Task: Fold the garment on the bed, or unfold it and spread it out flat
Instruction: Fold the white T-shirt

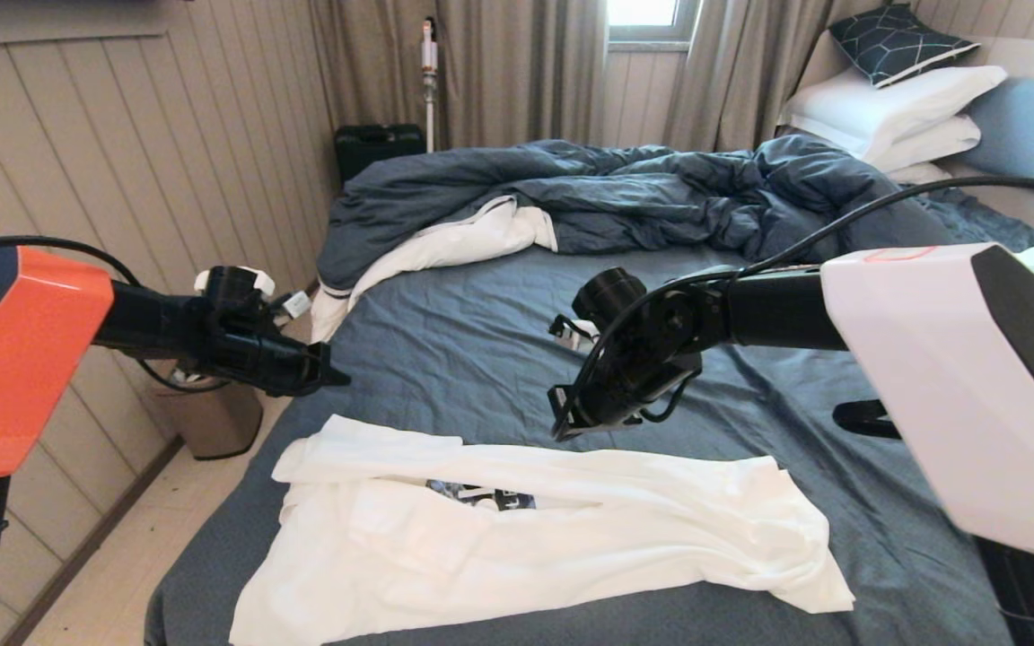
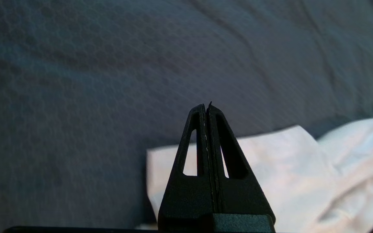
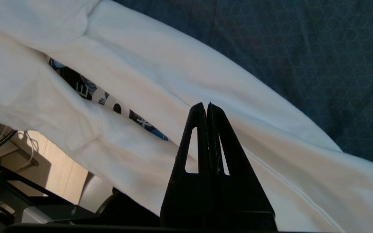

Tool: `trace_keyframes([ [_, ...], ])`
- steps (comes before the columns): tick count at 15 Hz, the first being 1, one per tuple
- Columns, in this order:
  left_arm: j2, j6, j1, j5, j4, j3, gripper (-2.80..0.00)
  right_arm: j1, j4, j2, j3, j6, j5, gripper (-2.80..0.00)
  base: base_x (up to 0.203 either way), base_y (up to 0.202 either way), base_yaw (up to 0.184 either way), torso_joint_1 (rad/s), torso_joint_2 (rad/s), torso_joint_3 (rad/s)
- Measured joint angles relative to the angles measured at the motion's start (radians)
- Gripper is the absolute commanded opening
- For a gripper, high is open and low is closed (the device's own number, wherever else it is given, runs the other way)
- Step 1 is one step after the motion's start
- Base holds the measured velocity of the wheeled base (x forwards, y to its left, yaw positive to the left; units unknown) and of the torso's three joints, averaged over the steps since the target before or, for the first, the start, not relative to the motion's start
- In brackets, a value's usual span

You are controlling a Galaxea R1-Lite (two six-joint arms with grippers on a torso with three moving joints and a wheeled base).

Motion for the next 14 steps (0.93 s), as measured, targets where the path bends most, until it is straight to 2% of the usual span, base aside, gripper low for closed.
trace_keyframes([
  [5, 0.111, 0.008, 0.039, 0.002, 0.106, -0.173, -2.80, -0.030, -0.008, -0.042, 0.069, -0.008, 0.003, -2.80, 0.000, 0.000, 0.000, 0.000, 0.00, 0.000],
  [8, 0.132, 0.015, 0.073, 0.002, 0.173, -0.202, -2.80, -0.040, -0.008, -0.065, 0.098, -0.009, 0.002, -2.80, 0.000, 0.000, 0.000, 0.000, 0.00, 0.000],
  [9, 0.134, 0.027, 0.088, 0.002, 0.191, -0.202, 0.00, -0.040, -0.010, -0.071, 0.103, -0.009, 0.002, -2.80, 0.000, 0.000, 0.000, 0.000, 0.00, 0.000],
  [14, 0.131, 0.057, 0.103, 0.001, 0.242, -0.194, 0.00, -0.052, -0.017, -0.081, 0.111, -0.009, 0.003, -2.80, 0.000, 0.000, 0.000, 0.000, 0.00, 0.000],
])
